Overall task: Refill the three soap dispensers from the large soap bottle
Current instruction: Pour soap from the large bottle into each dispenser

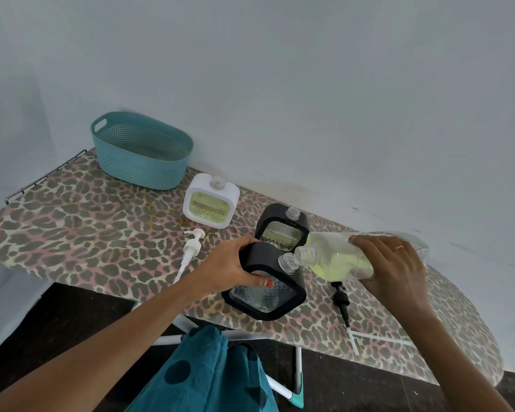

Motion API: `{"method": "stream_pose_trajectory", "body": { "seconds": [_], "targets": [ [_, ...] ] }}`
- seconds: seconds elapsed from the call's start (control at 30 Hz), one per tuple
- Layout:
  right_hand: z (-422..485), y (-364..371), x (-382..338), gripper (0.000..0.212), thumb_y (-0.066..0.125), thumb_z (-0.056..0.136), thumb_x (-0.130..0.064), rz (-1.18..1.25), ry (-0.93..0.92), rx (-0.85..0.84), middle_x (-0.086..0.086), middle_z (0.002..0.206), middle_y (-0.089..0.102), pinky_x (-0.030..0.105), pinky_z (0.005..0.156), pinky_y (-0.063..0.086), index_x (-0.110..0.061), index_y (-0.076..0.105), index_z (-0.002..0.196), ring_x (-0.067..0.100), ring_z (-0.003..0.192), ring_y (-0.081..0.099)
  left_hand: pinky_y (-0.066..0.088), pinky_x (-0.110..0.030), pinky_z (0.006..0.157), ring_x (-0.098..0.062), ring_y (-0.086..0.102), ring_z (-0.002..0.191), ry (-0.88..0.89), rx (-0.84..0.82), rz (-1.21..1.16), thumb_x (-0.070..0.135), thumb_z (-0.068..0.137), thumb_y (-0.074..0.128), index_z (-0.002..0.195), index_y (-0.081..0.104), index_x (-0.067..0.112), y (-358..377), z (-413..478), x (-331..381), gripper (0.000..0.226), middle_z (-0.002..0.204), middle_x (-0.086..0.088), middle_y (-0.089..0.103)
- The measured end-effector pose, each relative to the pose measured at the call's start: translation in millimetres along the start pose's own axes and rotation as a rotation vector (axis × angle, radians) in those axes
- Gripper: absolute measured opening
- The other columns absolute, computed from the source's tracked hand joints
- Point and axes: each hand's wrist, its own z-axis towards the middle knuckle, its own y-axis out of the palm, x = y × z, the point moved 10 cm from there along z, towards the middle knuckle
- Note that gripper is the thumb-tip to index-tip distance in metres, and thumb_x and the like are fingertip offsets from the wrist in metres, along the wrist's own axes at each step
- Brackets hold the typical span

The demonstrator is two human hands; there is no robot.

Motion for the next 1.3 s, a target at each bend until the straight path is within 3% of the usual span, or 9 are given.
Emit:
{"method": "stream_pose_trajectory", "body": {
  "seconds": [0.2, 0.37, 0.53, 0.6, 0.7, 0.77, 0.87, 1.03, 1.3],
  "targets": [
    [0, 4, 0, 0.034, 0.082, 0.063, -0.018, 0.016, 0.021, -0.045, 0.007, 0.089, 0.072, 0.041, 0.069, 0.051, -0.004, 0.069, 0.091, 0.031, 0.074, 0.067, 0.044, -0.004, 0.063, 0.009, 0.061, 0.075, -0.001, -0.010, -0.034, 0.019, 0.055, 0.087, 0.087, 0.056, 0.034, 2, -2, 1, 0.048, 0.083, 0.014, 0.065],
    [-1, 2, 1, 0.056, 0.025, 0.094, -0.045, 0.070, -0.017, -0.019, 0.004, 0.092, 0.072, 0.036, 0.072, 0.049, -0.007, 0.066, 0.095, 0.028, 0.077, 0.067, 0.045, -0.006, 0.064, 0.007, 0.062, 0.075, 0.005, -0.011, -0.036, 0.018, 0.055, 0.087, 0.087, 0.056, 0.035, 3, -1, 2, 0.047, 0.083, 0.014, 0.065],
    [2, -3, 1, 0.029, 0.062, 0.074, -0.028, 0.015, -0.016, 0.004, 0.005, 0.090, 0.072, 0.037, 0.071, 0.050, -0.009, 0.064, 0.096, 0.029, 0.075, 0.067, 0.045, -0.006, 0.064, 0.007, 0.062, 0.075, 0.015, -0.010, -0.032, 0.018, 0.055, 0.087, 0.087, 0.056, 0.035, 3, -1, 3, 0.048, 0.083, 0.014, 0.065],
    [1, -2, 3, 0.038, 0.070, 0.063, -0.021, 0.019, -0.010, -0.001, 0.005, 0.089, 0.072, 0.037, 0.070, 0.050, -0.011, 0.059, 0.098, 0.029, 0.074, 0.067, 0.046, -0.006, 0.065, 0.008, 0.062, 0.075, 0.018, -0.008, -0.029, 0.019, 0.055, 0.087, 0.087, 0.055, 0.035, 3, -1, 4, 0.048, 0.083, 0.014, 0.065],
    [0, -7, 3, 0.027, 0.057, 0.083, -0.033, 0.023, -0.022, 0.043, 0.005, 0.089, 0.072, 0.037, 0.071, 0.050, -0.012, 0.058, 0.099, 0.029, 0.074, 0.067, 0.045, -0.005, 0.065, 0.010, 0.061, 0.074, 0.024, -0.007, -0.018, 0.020, 0.055, 0.087, 0.087, 0.055, 0.036, 3, -1, 5, 0.048, 0.082, 0.016, 0.064],
    [1, -5, 3, 0.041, 0.036, 0.094, -0.042, 0.026, -0.030, 0.018, 0.005, 0.090, 0.072, 0.037, 0.071, 0.050, -0.010, 0.062, 0.098, 0.028, 0.075, 0.067, 0.045, -0.005, 0.064, 0.010, 0.061, 0.074, 0.023, -0.010, -0.017, 0.020, 0.056, 0.087, 0.087, 0.055, 0.035, 4, -1, 5, 0.047, 0.082, 0.016, 0.064],
    [1, -9, 2, 0.024, 0.060, 0.081, -0.027, 0.002, -0.038, 0.040, 0.005, 0.089, 0.072, 0.037, 0.070, 0.050, -0.012, 0.056, 0.100, 0.029, 0.075, 0.067, 0.047, -0.007, 0.066, 0.008, 0.061, 0.076, 0.018, -0.014, -0.015, 0.021, 0.056, 0.086, 0.087, 0.055, 0.036, 4, -1, 3, 0.047, 0.084, 0.016, 0.065],
    [1, -7, 5, 0.034, 0.054, 0.085, -0.038, 0.009, -0.031, 0.019, 0.006, 0.090, 0.072, 0.038, 0.071, 0.050, -0.007, 0.065, 0.095, 0.028, 0.075, 0.067, 0.049, -0.010, 0.069, 0.005, 0.062, 0.077, 0.014, -0.013, -0.011, 0.021, 0.056, 0.086, 0.088, 0.055, 0.035, 5, 0, 2, 0.047, 0.085, 0.014, 0.065],
    [4, -10, 7, 0.051, 0.090, 0.043, -0.004, -0.010, 0.006, -0.001, 0.008, 0.088, 0.072, 0.041, 0.069, 0.051, -0.003, 0.070, 0.089, 0.030, 0.074, 0.068, 0.047, -0.007, 0.064, 0.007, 0.062, 0.074, 0.013, -0.005, -0.035, 0.017, 0.056, 0.086, 0.086, 0.056, 0.035, 3, -1, 2, 0.046, 0.081, 0.015, 0.066]
  ]
}}
